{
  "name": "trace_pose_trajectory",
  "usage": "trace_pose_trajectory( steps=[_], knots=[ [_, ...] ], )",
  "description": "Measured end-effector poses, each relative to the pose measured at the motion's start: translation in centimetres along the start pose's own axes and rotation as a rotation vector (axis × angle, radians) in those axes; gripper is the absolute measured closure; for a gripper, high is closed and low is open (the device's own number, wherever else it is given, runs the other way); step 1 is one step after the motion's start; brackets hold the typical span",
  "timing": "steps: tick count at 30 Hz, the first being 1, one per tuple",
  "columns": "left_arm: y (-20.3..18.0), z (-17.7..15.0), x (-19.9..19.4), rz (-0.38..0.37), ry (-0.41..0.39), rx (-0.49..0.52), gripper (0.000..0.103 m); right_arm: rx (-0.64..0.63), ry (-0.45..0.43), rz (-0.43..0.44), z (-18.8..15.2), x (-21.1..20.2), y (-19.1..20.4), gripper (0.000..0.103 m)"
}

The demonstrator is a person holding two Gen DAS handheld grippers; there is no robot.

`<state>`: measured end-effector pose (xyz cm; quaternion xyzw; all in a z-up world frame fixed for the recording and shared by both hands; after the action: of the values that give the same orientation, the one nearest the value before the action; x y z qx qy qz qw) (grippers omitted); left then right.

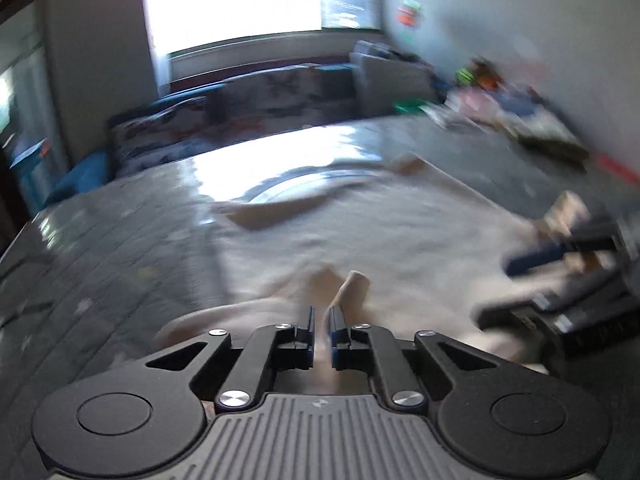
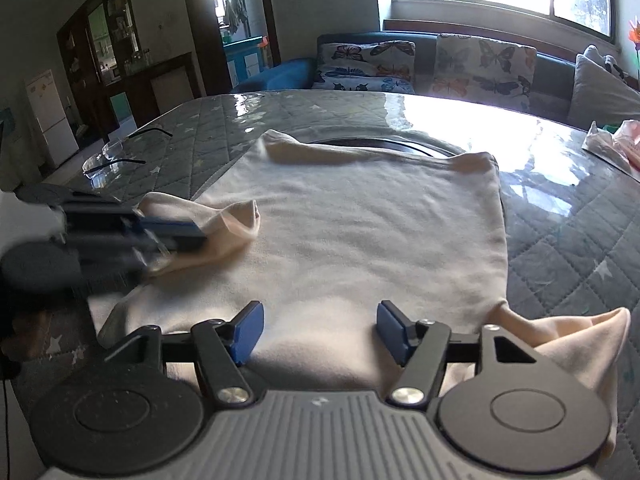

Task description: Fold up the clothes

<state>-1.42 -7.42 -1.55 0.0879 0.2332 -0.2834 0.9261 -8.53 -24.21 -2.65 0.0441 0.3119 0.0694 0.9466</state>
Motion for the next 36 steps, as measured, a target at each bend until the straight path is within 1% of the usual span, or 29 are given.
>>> trace_pose_trajectory(
  steps=[4,5,7,8,10,13,15,16,17,18,22,25,26,28,29,33,36],
  knots=[
    [5.7,1.1,-2.5,0.104,-0.060,-0.162,0.096,-0.003,0.001,-0.002,0.0,-0.1,0.0,0.036],
    [6.5,1.2,-3.1,0.122,-0.071,-0.171,0.096,-0.004,0.001,-0.003,0.0,0.0,0.1,0.036],
    [7.2,1.4,-4.3,0.127,-0.086,-0.151,0.096,-0.005,0.000,-0.006,0.0,0.0,0.1,0.035],
    [6.7,1.4,-4.4,0.112,-0.082,-0.131,0.096,-0.006,0.000,-0.008,0.0,0.0,0.2,0.035],
    [4.4,1.0,-3.8,0.052,-0.054,-0.073,0.096,-0.009,0.001,-0.013,0.0,0.1,0.3,0.035],
    [1.0,0.3,-2.9,-0.038,-0.013,0.013,0.092,-0.014,0.005,-0.020,-0.1,0.2,0.4,0.035],
    [-1.3,-0.2,-2.4,-0.098,0.014,0.070,0.084,-0.011,0.007,-0.021,-0.1,0.1,0.4,0.035],
    [-2.3,-0.4,-2.0,-0.112,0.024,0.097,0.080,-0.011,0.008,-0.021,-0.1,0.1,0.4,0.034],
    [-3.0,-0.5,-1.6,-0.115,0.031,0.121,0.074,-0.011,0.009,-0.022,-0.1,0.1,0.4,0.034],
    [-3.7,-0.7,-1.1,-0.118,0.037,0.146,0.071,-0.012,0.010,-0.022,-0.1,0.0,0.4,0.034],
    [-4.6,-1.2,0.6,-0.118,0.074,0.173,0.070,-0.011,0.010,-0.014,-0.2,-0.1,0.3,0.031],
    [-4.4,-1.4,1.0,-0.118,0.072,0.180,0.070,-0.010,0.008,-0.009,-0.3,-0.2,0.2,0.027],
    [-4.4,-1.4,1.1,-0.119,0.070,0.180,0.071,-0.011,0.008,-0.008,-0.4,-0.2,0.2,0.026],
    [-4.3,-1.4,1.1,-0.119,0.066,0.175,0.083,-0.010,0.008,-0.005,-0.4,-0.3,0.2,0.026],
    [-4.1,-1.3,1.1,-0.111,0.062,0.167,0.091,-0.009,0.008,-0.003,-0.4,-0.3,0.2,0.025],
    [-1.5,-0.1,0.2,-0.057,0.010,0.064,0.097,-0.007,0.008,-0.005,-0.5,-0.5,0.0,0.023],
    [1.9,1.2,-1.2,0.018,-0.041,-0.035,0.098,-0.009,0.008,-0.008,-0.7,-0.6,-0.1,0.022]
  ],
)
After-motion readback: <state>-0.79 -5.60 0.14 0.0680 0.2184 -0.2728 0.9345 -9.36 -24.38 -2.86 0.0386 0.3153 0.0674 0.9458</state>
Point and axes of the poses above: each gripper's, at about its wrist camera, not at the fingertips, and x roughly the way its jaws point, y to its left, z to its top, the point moved 7 cm from there along x, roughly the way its jaws point, and after that the axes turned 8 degrees about -y, right-handed, at the moved point
